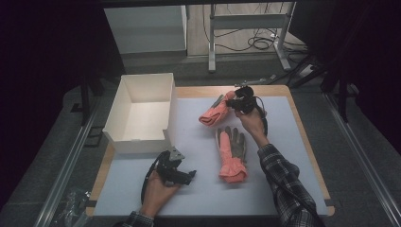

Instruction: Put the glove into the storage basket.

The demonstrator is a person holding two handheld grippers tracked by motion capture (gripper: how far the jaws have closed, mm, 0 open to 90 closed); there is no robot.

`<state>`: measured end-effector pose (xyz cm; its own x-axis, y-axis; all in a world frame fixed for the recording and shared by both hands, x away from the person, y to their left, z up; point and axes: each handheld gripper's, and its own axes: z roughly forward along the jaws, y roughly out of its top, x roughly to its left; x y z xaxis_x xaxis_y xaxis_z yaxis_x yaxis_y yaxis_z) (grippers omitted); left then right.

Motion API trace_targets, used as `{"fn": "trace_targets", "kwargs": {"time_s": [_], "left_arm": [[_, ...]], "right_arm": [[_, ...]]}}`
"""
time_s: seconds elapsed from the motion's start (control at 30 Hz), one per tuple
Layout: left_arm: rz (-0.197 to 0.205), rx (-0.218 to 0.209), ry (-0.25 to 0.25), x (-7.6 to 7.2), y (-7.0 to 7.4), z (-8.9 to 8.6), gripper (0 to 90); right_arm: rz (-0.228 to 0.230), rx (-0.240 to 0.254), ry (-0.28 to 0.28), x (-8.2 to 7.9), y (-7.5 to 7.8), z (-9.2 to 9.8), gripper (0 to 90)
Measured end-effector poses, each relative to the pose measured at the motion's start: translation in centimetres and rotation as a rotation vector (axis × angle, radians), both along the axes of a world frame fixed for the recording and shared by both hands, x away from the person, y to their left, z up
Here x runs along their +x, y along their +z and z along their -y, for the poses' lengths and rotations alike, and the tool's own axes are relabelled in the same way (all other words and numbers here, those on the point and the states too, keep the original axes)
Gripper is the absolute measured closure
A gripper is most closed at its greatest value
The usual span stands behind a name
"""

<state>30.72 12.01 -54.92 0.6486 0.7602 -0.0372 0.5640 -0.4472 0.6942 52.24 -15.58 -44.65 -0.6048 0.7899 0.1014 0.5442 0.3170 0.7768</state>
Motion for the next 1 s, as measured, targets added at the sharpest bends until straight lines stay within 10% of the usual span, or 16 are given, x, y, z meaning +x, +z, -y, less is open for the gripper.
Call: {"fn": "trace_targets", "kwargs": {"time_s": [0.37,1.0], "left_arm": [[-0.002,0.001,0.000,0.0,0.0,0.0,4.0],[-0.003,0.001,0.000,0.0,0.0,0.0,3.9]], "right_arm": [[0.039,-0.005,-0.025,-3.0,3.6,5.6,86.8],[-0.018,-0.103,-0.167,-12.5,1.8,19.6,86.4]]}}
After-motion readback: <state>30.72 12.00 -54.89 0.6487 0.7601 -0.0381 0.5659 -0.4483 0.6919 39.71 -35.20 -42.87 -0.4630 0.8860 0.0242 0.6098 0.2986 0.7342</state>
